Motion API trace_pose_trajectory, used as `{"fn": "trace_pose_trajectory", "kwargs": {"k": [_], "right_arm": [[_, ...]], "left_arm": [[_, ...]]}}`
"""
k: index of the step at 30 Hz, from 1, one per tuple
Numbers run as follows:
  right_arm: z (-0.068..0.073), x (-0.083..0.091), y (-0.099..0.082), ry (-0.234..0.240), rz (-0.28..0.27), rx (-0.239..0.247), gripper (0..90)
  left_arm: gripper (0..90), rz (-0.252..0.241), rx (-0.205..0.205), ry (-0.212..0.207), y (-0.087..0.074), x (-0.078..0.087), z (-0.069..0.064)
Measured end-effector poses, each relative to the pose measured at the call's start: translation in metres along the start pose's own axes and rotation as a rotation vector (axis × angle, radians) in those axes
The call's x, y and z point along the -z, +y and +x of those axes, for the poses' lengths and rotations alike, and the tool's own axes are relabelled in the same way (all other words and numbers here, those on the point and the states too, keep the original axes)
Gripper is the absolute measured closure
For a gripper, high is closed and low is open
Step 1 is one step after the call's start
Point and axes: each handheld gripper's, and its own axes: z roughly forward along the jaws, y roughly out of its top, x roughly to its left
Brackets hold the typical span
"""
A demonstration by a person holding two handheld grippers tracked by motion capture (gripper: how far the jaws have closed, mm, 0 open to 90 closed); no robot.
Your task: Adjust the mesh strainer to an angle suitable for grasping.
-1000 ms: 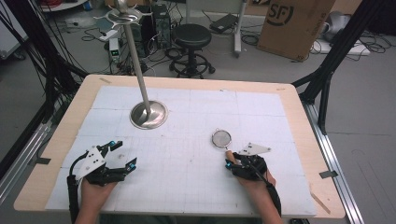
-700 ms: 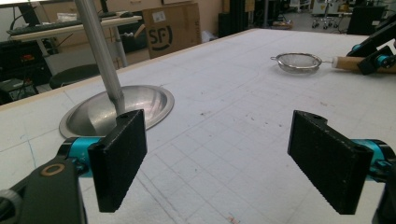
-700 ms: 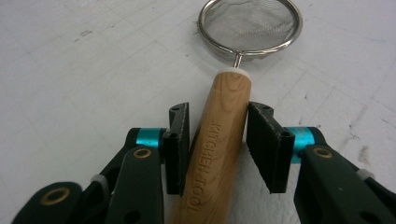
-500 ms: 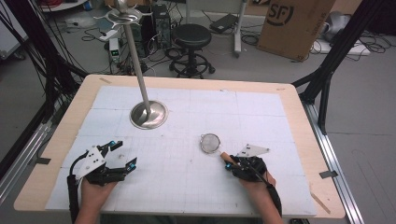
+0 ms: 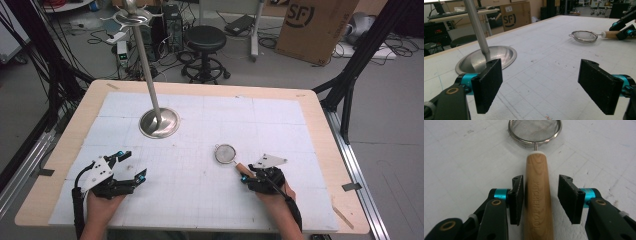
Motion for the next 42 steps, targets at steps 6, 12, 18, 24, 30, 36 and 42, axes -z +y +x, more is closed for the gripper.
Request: {"fn": "trace_pose_trajectory", "kwargs": {"k": [6, 12, 18, 24, 30, 36, 42], "right_arm": [[0.003, 0.000, 0.002, -0.005, 0.010, 0.049, 66.0], [0.001, -0.001, 0.004, 0.010, 0.023, 0.031, 66.5], [-0.007, -0.004, 0.013, 0.054, 0.072, 0.019, 67.2], [-0.009, -0.007, 0.014, 0.094, 0.067, 0.002, 67.3], [-0.001, -0.012, 0.021, 0.123, 0.077, 0.051, 67.3], [0.011, -0.026, 0.039, 0.154, 0.107, 0.113, 67.4], [0.029, -0.041, 0.055, 0.192, 0.114, 0.155, 67.4]], "left_arm": [[20.4, 0.001, -0.005, 0.002, 0.000, 0.000, 0.000], [20.3, 0.000, -0.006, -0.001, 0.000, 0.000, 0.000], [20.3, 0.000, -0.004, -0.003, 0.000, 0.000, 0.000], [20.3, -0.002, -0.003, -0.005, 0.000, 0.000, 0.000], [20.3, 0.001, -0.002, -0.005, 0.000, 0.000, 0.000], [20.4, 0.004, -0.001, -0.004, 0.000, 0.000, 0.000], [20.5, 0.004, -0.001, -0.007, 0.000, 0.000, 0.001]]}}
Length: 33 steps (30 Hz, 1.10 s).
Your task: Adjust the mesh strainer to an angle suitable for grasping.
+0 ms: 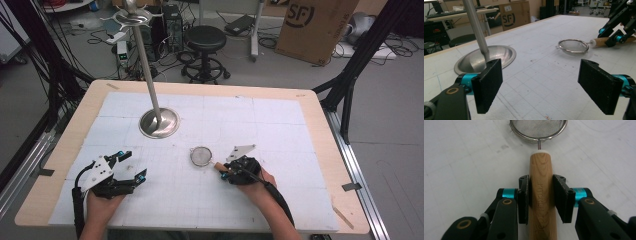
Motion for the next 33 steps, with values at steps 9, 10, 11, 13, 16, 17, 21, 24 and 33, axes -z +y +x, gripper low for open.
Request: {"fn": "trace_pose_trajectory", "kwargs": {"k": [9, 10, 11, 13, 16, 17, 21, 24, 33], "right_arm": [[0.026, -0.022, 0.032, 0.086, -0.039, 0.098, 69.1], [0.029, -0.024, 0.035, 0.090, -0.036, 0.109, 69.0], [0.032, -0.027, 0.038, 0.093, -0.032, 0.116, 69.0], [0.034, -0.029, 0.040, 0.095, -0.029, 0.129, 68.9], [0.037, -0.034, 0.045, 0.094, -0.019, 0.135, 68.6], [0.037, -0.035, 0.046, 0.096, -0.018, 0.139, 68.5], [0.040, -0.040, 0.050, 0.105, -0.022, 0.148, 68.4], [0.046, -0.044, 0.055, 0.113, -0.021, 0.160, 68.4], [0.045, -0.039, 0.051, 0.069, 0.003, 0.156, 58.2]], "left_arm": [[20.6, 0.003, -0.009, -0.003, 0.000, 0.000, -0.001], [20.6, 0.002, -0.009, -0.003, 0.000, 0.000, -0.001], [20.6, 0.002, -0.009, -0.001, 0.000, 0.000, -0.001], [20.6, 0.000, -0.009, 0.000, 0.000, 0.000, -0.001], [20.6, 0.001, -0.009, -0.001, 0.000, 0.000, -0.001], [20.6, 0.000, -0.009, 0.000, 0.000, 0.000, -0.001], [20.6, 0.003, -0.010, -0.002, 0.000, 0.000, -0.001], [20.6, 0.001, -0.008, -0.002, 0.000, 0.000, -0.001], [20.5, 0.000, -0.018, 0.000, 0.000, 0.000, -0.001]]}}
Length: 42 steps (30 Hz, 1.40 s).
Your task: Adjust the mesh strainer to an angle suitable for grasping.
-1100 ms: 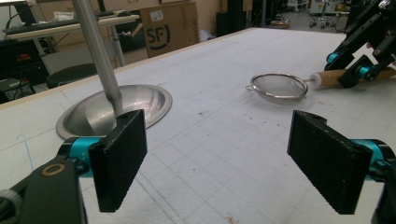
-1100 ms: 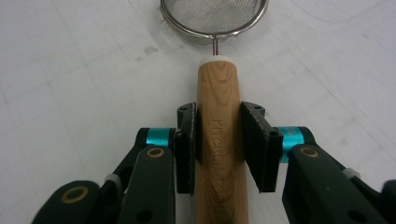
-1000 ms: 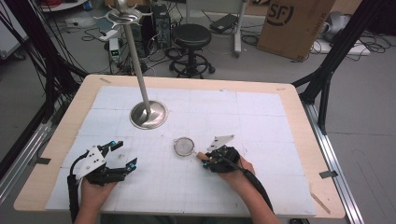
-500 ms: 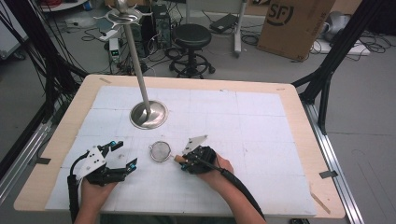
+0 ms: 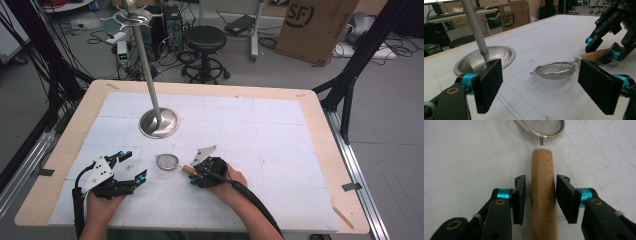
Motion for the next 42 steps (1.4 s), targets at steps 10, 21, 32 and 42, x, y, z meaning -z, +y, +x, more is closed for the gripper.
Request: {"fn": "trace_pose_trajectory", "kwargs": {"k": [10, 21, 32, 42], "right_arm": [[-0.002, 0.027, -0.037, -0.072, -0.001, -0.050, 49.5], [-0.030, 0.026, -0.043, -0.156, -0.021, -0.141, 49.7], [-0.053, 0.019, -0.030, -0.231, 0.019, -0.154, 49.0], [-0.045, 0.042, -0.043, -0.206, -0.038, -0.217, 41.7]], "left_arm": [[20.6, 0.003, -0.007, 0.000, 0.000, -0.001, -0.001], [20.6, 0.008, 0.001, 0.001, 0.000, -0.001, 0.000], [20.6, 0.006, -0.001, -0.001, 0.000, -0.001, -0.001], [20.5, 0.008, 0.002, 0.004, 0.000, -0.001, -0.001]]}}
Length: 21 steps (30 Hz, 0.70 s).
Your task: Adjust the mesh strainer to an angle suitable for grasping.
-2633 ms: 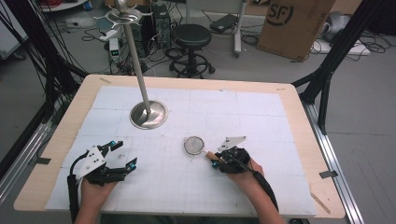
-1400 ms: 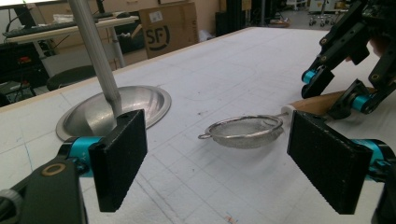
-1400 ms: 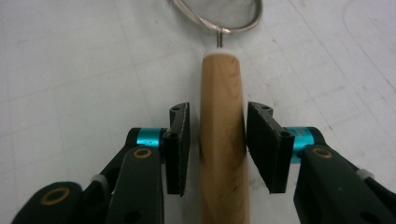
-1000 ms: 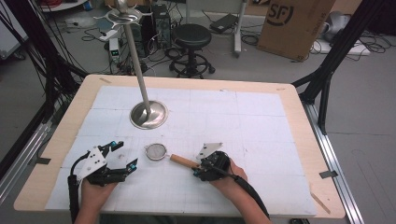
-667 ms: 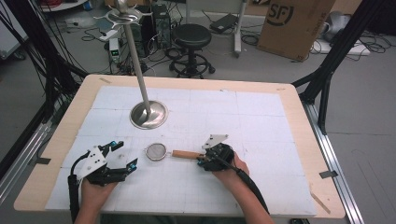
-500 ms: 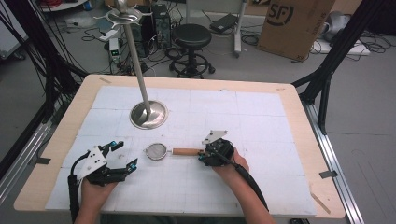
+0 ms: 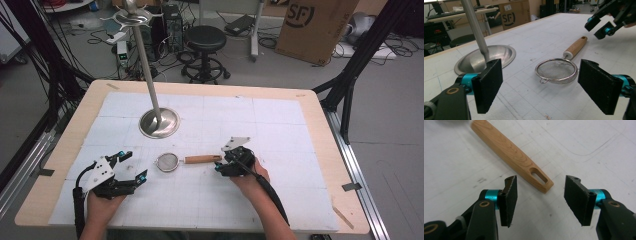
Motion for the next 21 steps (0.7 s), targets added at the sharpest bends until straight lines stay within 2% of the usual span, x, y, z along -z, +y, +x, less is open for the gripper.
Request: {"fn": "trace_pose_trajectory", "kwargs": {"k": [1, 3, 6, 10, 11, 15, 18, 21], "right_arm": [[0.000, 0.000, 0.000, 0.000, 0.000, 0.000, 41.7], [-0.002, 0.014, -0.010, 0.015, -0.050, -0.013, 40.5], [-0.004, 0.021, -0.017, 0.015, -0.070, -0.020, 39.5], [-0.009, 0.040, -0.037, 0.015, -0.128, -0.045, 37.2], [-0.009, 0.040, -0.037, 0.015, -0.128, -0.045, 37.2], [-0.014, 0.052, -0.054, 0.011, -0.186, -0.075, 34.5], [-0.017, 0.061, -0.070, 0.002, -0.232, -0.116, 32.7], [-0.019, 0.064, -0.077, 0.013, -0.251, -0.137, 31.2]], "left_arm": [[20.5, 0.001, -0.001, 0.000, 0.000, 0.000, 0.000], [20.6, 0.004, -0.007, 0.002, 0.000, 0.000, 0.000], [20.6, 0.002, -0.006, 0.004, 0.000, 0.000, -0.001], [20.6, 0.004, -0.006, 0.003, 0.000, 0.000, -0.001], [20.6, 0.006, -0.008, 0.002, 0.000, 0.000, -0.001], [20.6, 0.006, -0.005, 0.002, 0.000, 0.000, -0.001], [20.6, 0.006, -0.007, 0.000, 0.000, 0.000, -0.001], [20.6, 0.007, -0.007, 0.001, 0.000, 0.000, 0.000]]}}
